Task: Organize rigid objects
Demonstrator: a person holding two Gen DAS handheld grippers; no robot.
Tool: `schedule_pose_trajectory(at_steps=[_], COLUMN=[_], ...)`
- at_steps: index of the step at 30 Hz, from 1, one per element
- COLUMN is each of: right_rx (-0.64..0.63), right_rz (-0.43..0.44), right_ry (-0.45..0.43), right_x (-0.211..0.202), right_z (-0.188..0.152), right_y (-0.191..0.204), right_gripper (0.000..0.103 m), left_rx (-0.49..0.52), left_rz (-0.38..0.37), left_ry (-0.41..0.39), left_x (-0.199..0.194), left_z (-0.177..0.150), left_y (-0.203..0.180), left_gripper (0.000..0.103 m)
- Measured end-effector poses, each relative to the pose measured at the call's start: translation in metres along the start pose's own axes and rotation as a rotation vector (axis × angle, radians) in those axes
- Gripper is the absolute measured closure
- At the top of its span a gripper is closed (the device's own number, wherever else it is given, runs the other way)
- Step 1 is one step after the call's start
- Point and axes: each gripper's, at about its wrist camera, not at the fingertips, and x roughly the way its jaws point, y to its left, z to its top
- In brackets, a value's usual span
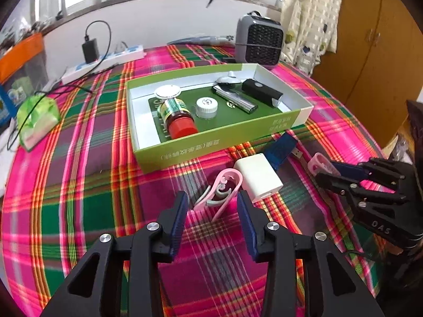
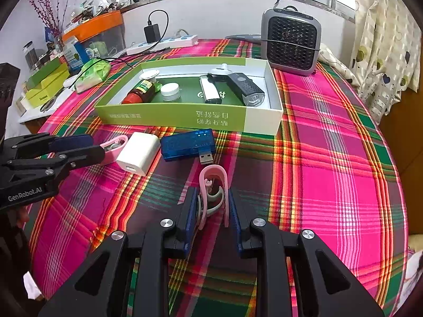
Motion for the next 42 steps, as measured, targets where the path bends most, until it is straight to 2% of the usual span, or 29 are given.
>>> schedule_pose_trajectory(at_steps=[9,26,42], right_rx=[0.005,0.007,0.003], right_rz=[0.005,0.009,0.011], right_ry=[0.006,-0.003,-0.004], right_x=[0.003,0.004,0.005], right_z=[0.001,0.002,0.002], right_y=[-0.002,-0.003,-0.004], right_gripper=[0.078,0.078,0.078], left_rx=[0.056,-0.025,-0.030], left_rz=[0.040,0.130,0.133], left_ry=[0.024,0.013,-0.001], left_x=[0.015,0.024,0.023], left_z=[0.006,0.012,0.010], left_y=[-0.005,0.004,0.004], left_gripper=[0.065,0.065,0.064])
